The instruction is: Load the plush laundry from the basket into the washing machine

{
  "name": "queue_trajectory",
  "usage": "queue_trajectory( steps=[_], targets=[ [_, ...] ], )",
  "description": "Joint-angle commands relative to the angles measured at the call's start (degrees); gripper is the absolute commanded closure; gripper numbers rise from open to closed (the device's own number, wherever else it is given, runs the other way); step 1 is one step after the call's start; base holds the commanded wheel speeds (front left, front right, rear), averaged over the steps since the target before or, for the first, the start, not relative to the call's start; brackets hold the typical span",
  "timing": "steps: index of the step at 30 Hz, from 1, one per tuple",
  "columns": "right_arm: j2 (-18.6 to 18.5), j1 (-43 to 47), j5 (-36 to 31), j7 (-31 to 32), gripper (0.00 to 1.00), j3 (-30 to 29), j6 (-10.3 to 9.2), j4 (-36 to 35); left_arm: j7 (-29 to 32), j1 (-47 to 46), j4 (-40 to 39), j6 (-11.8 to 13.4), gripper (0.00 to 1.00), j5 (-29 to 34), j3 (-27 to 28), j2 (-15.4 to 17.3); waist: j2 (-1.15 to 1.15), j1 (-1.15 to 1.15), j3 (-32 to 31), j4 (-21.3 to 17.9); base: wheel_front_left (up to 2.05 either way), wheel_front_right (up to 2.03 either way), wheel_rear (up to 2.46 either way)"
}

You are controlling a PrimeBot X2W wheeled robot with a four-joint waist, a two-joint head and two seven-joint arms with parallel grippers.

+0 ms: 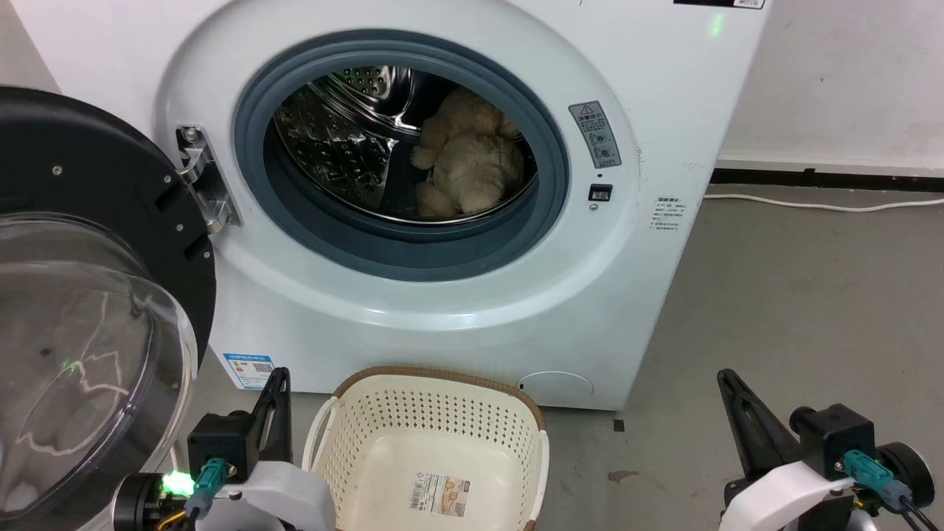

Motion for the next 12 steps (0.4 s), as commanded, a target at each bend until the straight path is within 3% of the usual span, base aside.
queue_trajectory(
  steps=[1, 12],
  targets=[
    [-0.11, -0.69, -0.43, 0.02, 1.00, 0.01, 0.05, -0.27, 0.02, -0.27, -0.29, -0.32, 1.00, 0.50, 0.09, -0.02, 0.00, 0.00, 0.00, 0.00, 0.00, 0.00, 0.00],
    [-0.11, -0.69, -0.43, 0.02, 1.00, 0.01, 0.05, -0.27, 0.02, -0.27, -0.29, -0.32, 1.00, 0.50, 0.09, -0.02, 0.00, 0.00, 0.00, 0.00, 0.00, 0.00, 0.00]
  ],
)
